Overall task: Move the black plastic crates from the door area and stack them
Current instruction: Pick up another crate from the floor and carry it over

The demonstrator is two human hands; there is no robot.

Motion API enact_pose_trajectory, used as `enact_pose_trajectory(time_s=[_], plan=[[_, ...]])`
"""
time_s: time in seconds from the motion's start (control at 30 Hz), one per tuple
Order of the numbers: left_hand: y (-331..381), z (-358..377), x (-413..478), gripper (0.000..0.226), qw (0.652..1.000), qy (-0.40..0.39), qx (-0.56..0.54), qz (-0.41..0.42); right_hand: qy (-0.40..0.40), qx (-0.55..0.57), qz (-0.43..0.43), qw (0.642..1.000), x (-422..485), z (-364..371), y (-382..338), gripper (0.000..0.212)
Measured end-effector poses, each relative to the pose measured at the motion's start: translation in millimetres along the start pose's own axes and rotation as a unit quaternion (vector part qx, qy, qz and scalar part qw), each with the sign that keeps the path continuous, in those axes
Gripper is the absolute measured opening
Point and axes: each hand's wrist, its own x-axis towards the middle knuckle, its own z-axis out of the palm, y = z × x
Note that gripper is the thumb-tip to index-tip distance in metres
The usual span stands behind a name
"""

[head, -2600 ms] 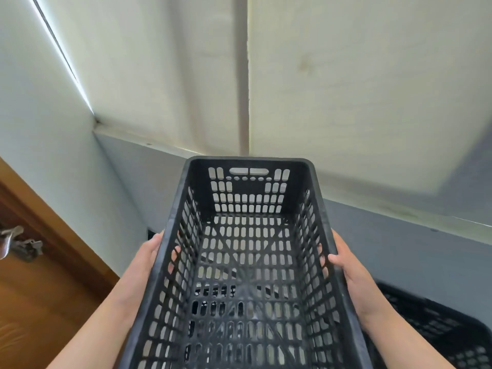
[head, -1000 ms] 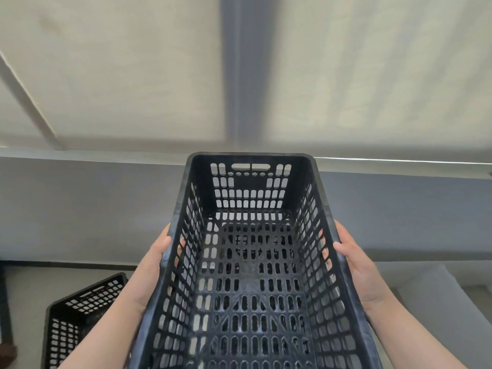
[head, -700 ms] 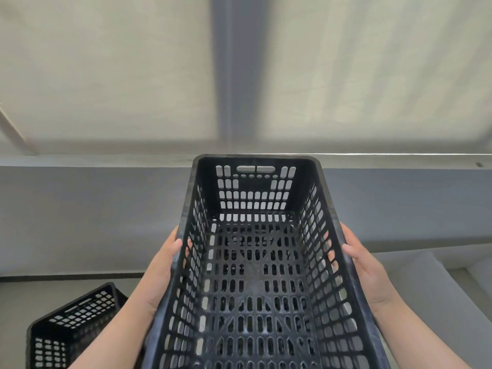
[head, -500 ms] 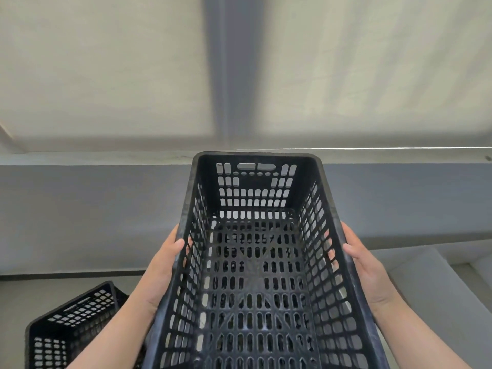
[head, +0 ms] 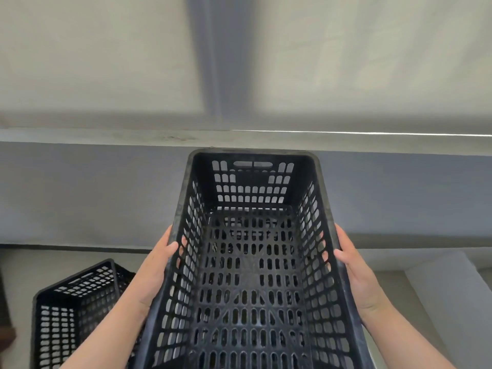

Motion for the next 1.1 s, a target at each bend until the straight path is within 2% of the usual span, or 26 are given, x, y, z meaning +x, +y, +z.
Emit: enact_pose_trajectory(time_s=[0.13, 0.3, 0.4, 0.8, 0.93, 1.1], plan=[[2.9, 15.5, -8.7, 0.06, 1.0, -0.001, -0.009, -0.004, -0.005, -0.002, 0.006, 1.0, 11.4, -5.1, 13.7, 0.063], [-4.0, 31.0, -1.7, 0.048, 0.999, 0.021, -0.028, -0.018, -0.004, 0.007, 0.025, 1.0, 21.1, -21.2, 39.6, 0.069], [-5.6, 36.4, -0.5, 0.043, 0.998, 0.041, -0.026, -0.027, 0.008, 0.001, 0.024, 1.0, 24.5, -24.8, 49.0, 0.067], [-23.6, 41.2, 9.5, 0.053, 0.997, 0.041, -0.061, -0.038, -0.004, -0.002, 0.029, 1.0, 36.4, -23.2, 64.9, 0.061], [-25.0, 41.9, 11.2, 0.054, 0.997, 0.047, -0.051, -0.037, 0.017, 0.003, 0.041, 0.999, 38.9, -30.8, 72.6, 0.064], [-20.2, 44.5, 7.8, 0.043, 0.998, 0.049, -0.03, -0.035, 0.025, -0.011, 0.059, 0.998, 38.9, -35.4, 73.6, 0.055]])
